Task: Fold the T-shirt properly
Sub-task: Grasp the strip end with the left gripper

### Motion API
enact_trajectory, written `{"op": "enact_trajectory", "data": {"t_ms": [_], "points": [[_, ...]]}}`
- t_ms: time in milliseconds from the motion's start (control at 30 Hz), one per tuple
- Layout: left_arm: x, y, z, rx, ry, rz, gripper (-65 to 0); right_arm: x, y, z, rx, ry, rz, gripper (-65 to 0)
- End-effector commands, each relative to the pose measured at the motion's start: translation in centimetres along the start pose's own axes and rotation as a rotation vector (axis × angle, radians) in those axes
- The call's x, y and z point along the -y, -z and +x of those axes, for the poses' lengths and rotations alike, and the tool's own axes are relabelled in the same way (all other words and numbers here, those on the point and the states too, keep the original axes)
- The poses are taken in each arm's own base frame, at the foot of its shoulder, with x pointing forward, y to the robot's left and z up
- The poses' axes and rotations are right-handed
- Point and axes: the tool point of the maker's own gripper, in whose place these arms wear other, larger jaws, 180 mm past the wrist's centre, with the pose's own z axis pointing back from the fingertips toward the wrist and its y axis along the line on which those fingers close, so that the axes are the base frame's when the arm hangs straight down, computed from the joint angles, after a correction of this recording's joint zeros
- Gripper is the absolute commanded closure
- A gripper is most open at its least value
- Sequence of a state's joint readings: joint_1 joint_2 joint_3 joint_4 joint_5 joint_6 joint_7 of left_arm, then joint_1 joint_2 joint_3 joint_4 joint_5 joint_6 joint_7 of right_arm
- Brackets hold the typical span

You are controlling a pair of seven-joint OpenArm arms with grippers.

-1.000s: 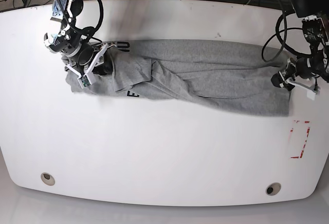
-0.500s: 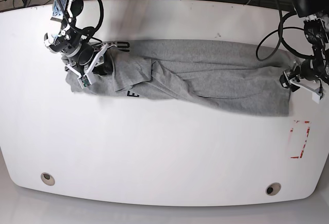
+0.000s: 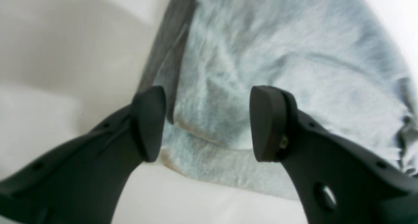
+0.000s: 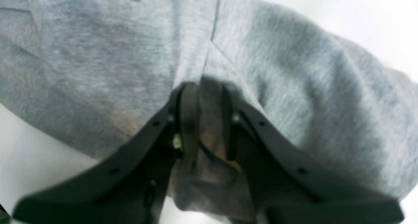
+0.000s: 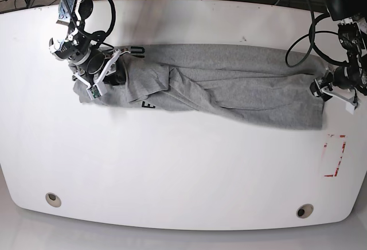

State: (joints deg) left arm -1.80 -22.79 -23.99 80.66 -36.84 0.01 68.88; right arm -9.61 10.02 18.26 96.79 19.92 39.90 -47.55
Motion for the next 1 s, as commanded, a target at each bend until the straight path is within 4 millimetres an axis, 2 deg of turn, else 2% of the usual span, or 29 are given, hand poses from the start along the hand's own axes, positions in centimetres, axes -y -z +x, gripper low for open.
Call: {"op": "enact_trajectory", "data": {"t_ms": [0, 200, 567, 800, 967], "points": [[0.3, 0.0, 1.0, 0.032, 0.016, -0.005, -38.5, 0.2, -0.3, 1.4, 0.050, -0.010, 0.000, -12.2], [1.2, 0.8, 0.5, 0.022, 0.053, -0.011, -38.5, 0.2, -0.3, 1.4, 0.050, -0.010, 0.000, -12.2], [2.5, 0.9, 0.4, 0.019, 0.048, -0.067, -38.3, 0.2, -0.3, 1.4, 0.050, -0.010, 0.000, -12.2], [3.5, 0.0, 1.2, 0.051, 0.065, -0.097, -38.3, 0.2, -0.3, 1.4, 0.048, -0.009, 0.001, -12.2], [3.1, -0.4, 1.6, 0.053, 0.075, -0.085, -38.3, 0.2, -0.3, 1.4, 0.048, -0.009, 0.001, -12.2]]}}
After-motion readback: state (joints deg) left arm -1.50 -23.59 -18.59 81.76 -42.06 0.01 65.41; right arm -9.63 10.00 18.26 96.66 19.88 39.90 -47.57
